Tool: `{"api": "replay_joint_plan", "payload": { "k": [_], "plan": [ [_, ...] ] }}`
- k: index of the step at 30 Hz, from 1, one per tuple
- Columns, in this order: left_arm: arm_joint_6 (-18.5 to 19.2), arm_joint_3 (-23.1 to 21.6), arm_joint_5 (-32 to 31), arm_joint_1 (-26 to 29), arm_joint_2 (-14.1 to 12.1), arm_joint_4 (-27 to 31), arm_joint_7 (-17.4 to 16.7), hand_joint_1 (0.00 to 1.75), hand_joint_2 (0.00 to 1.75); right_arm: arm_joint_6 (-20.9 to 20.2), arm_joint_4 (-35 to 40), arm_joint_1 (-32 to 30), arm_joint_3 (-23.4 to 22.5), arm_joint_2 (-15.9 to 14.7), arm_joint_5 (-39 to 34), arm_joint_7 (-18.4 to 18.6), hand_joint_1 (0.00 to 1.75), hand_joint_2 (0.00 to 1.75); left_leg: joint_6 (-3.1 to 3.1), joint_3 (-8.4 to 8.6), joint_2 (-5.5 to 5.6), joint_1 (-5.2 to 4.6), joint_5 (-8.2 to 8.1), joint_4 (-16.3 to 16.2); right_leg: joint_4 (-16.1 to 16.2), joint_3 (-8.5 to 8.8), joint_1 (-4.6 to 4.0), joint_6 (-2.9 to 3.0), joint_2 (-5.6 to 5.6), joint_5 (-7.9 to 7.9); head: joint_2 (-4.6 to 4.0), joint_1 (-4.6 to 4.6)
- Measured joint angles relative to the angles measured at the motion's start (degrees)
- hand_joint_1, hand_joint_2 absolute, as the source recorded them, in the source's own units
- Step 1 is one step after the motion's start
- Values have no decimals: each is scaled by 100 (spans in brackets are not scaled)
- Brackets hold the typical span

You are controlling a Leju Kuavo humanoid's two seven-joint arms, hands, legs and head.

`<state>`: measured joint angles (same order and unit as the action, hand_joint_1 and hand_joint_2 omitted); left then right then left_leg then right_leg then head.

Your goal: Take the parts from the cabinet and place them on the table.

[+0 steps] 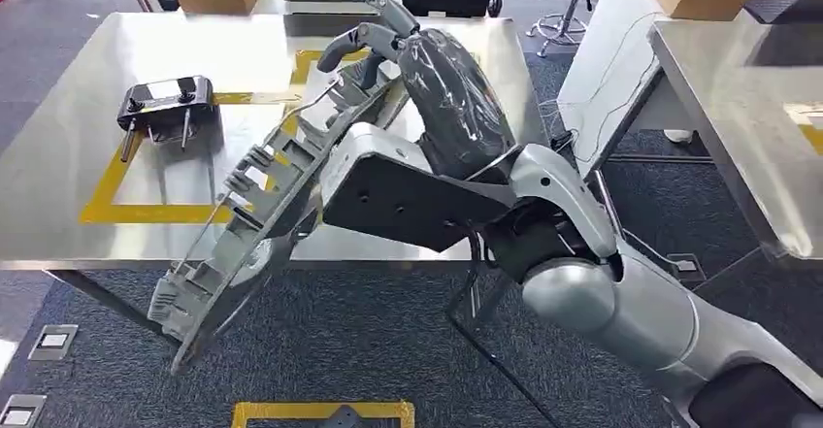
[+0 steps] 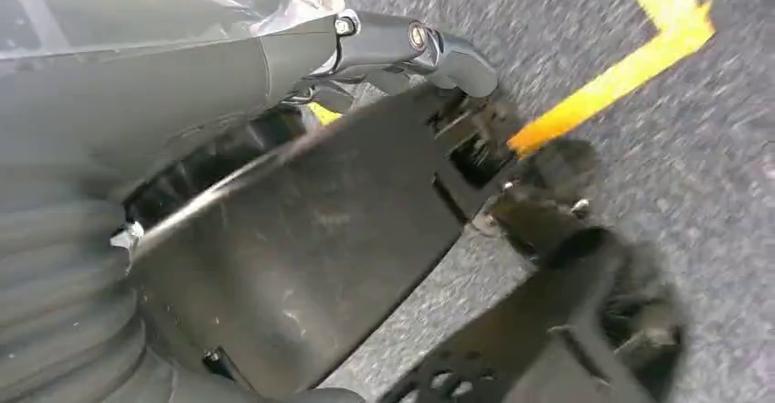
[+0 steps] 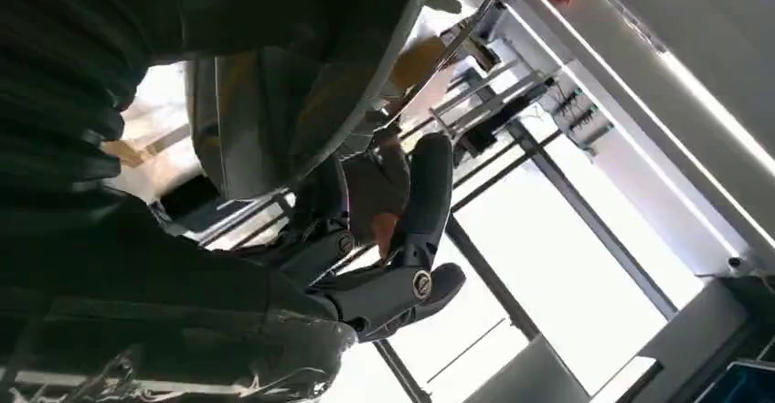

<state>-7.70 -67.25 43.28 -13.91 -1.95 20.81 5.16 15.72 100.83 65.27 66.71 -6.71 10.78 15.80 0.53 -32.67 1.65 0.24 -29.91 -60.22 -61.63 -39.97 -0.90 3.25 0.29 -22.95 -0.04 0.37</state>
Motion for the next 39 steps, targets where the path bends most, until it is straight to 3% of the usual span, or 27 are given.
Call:
{"api": "replay_joint_plan", "payload": {
  "k": [1, 3, 4, 5, 6, 8, 9, 10, 11, 13, 14, 15, 16, 18, 20, 23, 24, 25, 26, 28, 29, 30, 33, 35, 36, 38, 39],
  "plan": [
    [22, 0, 0, -2, 11, 0, 0, 0, 175, 0, -11, 4, 4, 0, -13, 0, 175, 175, -55, -7, -7, 30, 3, 7, 40, 30, -34, 21, 6, -51, 0, 48],
    [55, -5, -7, -15, 18, 2, -7, 0, 175, 6, -17, 10, 0, -4, -44, 0, 175, 175, -103, 34, -20, 42, 7, 103, 163, 96, -47, 63, 7, -83, 0, 87],
    [55, -5, -11, -19, 9, 2, -11, 0, 175, 9, -20, 4, -7, -2, -46, 0, 175, 175, -117, -1, -43, 32, -43, 83, 403, 250, 46, 1, -27, -89, 0, 85],
    [53, -5, -13, -24, -2, 2, -11, 0, 175, 15, -30, 4, -9, -4, -46, 2, 175, 175, -146, -14, -74, 25, -96, -23, 488, 324, 43, -22, -26, -88, 0, 66],
    [44, -2, -13, -26, -17, 2, -16, 0, 175, 20, -39, 21, -11, -7, -46, 2, 175, 175, -163, -148, -77, 33, -252, -317, 508, 367, 64, -17, -34, -93, 0, 44],
    [48, -2, -15, -10, -41, -2, -22, 0, 175, 20, -63, -17, -4, -11, -46, 2, 175, 175, -223, -581, -78, 58, -574, -1187, 501, 432, 76, -42, -36, -156, 0, 13],
    [48, -5, -17, 5, -56, -2, -26, 0, 175, 20, -81, -42, 2, -18, -46, 11, 175, 175, -254, -747, -79, 75, -594, -1432, 486, 457, 80, -54, -32, -188, 0, 5],
    [48, -5, -24, 16, -63, -2, -26, 0, 175, 20, -96, -47, 7, -24, -46, 22, 175, 175, -285, -782, -80, 89, -461, -1421, 460, 479, 92, -71, -22, -223, 0, 0],
    [48, -5, -39, 9, -70, -2, -29, 0, 175, 20, -107, -41, 7, -28, -46, 26, 175, 175, -315, -733, -85, 106, -196, -1186, 416, 498, 109, -98, -14, -269, 0, -9],
    [48, -5, -79, 4, -85, -2, -42, 0, 175, 24, -109, -9, 2, -26, -46, 26, 175, 175, -366, -403, -109, 149, 454, -250, 268, 534, 165, -169, 0, -401, 0, -17],
    [48, -5, -89, 3, -81, -2, -48, 0, 175, 22, -109, -8, 2, -24, -46, 28, 175, 175, -363, -347, -108, 104, 302, -243, 248, 529, 156, -222, 8, -450, 0, -49],
    [44, 0, -107, 0, -90, -4, -46, 0, 175, 28, -116, 2, -2, -31, -46, 35, 175, 175, -313, -251, -97, 87, 280, -86, 170, 504, 145, -262, 17, -475, 0, -94],
    [50, 0, -107, -9, -98, -2, -55, 0, 175, 28, -116, 16, -2, -39, -44, 35, 175, 175, -186, -238, -93, 74, 194, -63, 167, 464, 139, -291, 15, -459, 0, -96],
    [50, -2, -109, 7, -102, -2, -53, 0, 175, 28, -125, 13, -4, -44, -44, 68, 175, 175, -124, -253, -80, 70, 188, -62, 190, 471, 139, -311, -4, -458, 0, -52],
    [50, -2, -111, -6, -105, 0, -50, 0, 175, 31, -125, 44, -15, -46, -44, 79, 175, 175, -46, -215, -81, 116, 185, -34, 42, 410, 147, -371, -7, -569, 0, -35],
    [50, -2, -111, -28, -105, 0, -50, 0, 175, 33, -127, 58, -24, -50, -42, 83, 175, 175, -1, -201, -83, 115, 154, -35, -1151, -246, 159, -420, -11, -1037, 0, 33],
    [50, -2, -114, -23, -107, 0, -51, 0, 175, 33, -131, 49, -22, -63, -42, 87, 175, 175, 13, -194, -83, 112, 140, -36, -1502, -475, 159, -422, -10, -1095, 0, 42],
    [50, -2, -116, -16, -109, 0, -50, 0, 175, 33, -136, 45, -22, -74, -44, 100, 175, 175, 17, -170, -79, 108, 121, -36, -1569, -580, 159, -410, -10, -987, 0, 46],
    [50, -2, -118, -13, -109, 0, -50, 0, 175, 33, -140, 48, -22, -79, -42, 101, 175, 175, 12, -135, -64, 105, 93, -36, -1348, -526, 155, -383, -9, -735, 0, 48],
    [50, 0, -118, -18, -105, 0, -50, 0, 175, 33, -140, 65, -22, -81, -42, 101, 175, 175, -14, -29, -41, 96, 27, -35, -407, -169, 137, -296, -6, -94, 0, 70],
    [50, 0, -118, -20, -105, 0, -50, 0, 175, 33, -140, 66, -24, -83, -42, 101, 175, 175, -29, 14, -39, 102, -12, -24, -43, -6, 108, -240, 4, 9, 0, 68],
    [50, 2, -120, -34, -96, 0, -46, 0, 175, 37, -142, 72, -22, -90, -42, 103, 175, 175, -66, 6, -38, 75, -14, -1, -24, 36, 69, -205, 4, -32, 0, 48],
    [68, 0, -125, -29, -72, 2, -50, 0, 175, 37, -142, 93, -26, -96, -42, 122, 175, 175, -171, 0, -43, 115, -10, 61, 155, 90, 36, -132, 1, -157, 0, 88],
    [74, 2, -142, -34, -76, 2, -50, 0, 175, 37, -140, 82, -28, -92, -39, 122, 175, 175, -221, -11, -79, 104, -71, 25, 344, 234, 106, -132, -16, -139, 0, 70],
    [77, 2, -155, -35, -76, 0, -48, 0, 175, 39, -144, 84, -28, -94, -37, 125, 175, 175, -237, -81, -88, 103, -176, -179, 380, 290, 110, -114, -24, -150, 0, 42],
    [70, 2, -186, -24, -83, -2, -50, 0, 175, 39, -153, 66, -13, -98, -37, 133, 175, 175, -268, -489, -89, 104, -526, -1022, 381, 362, 109, -73, -31, -201, 0, 4],
    [70, 2, -201, -8, -85, -2, -50, 0, 175, 37, -164, 44, -9, -107, -37, 140, 175, 175, -287, -699, -90, 104, -609, -1382, 368, 385, 106, -67, -28, -231, 0, -4]
  ]
}}
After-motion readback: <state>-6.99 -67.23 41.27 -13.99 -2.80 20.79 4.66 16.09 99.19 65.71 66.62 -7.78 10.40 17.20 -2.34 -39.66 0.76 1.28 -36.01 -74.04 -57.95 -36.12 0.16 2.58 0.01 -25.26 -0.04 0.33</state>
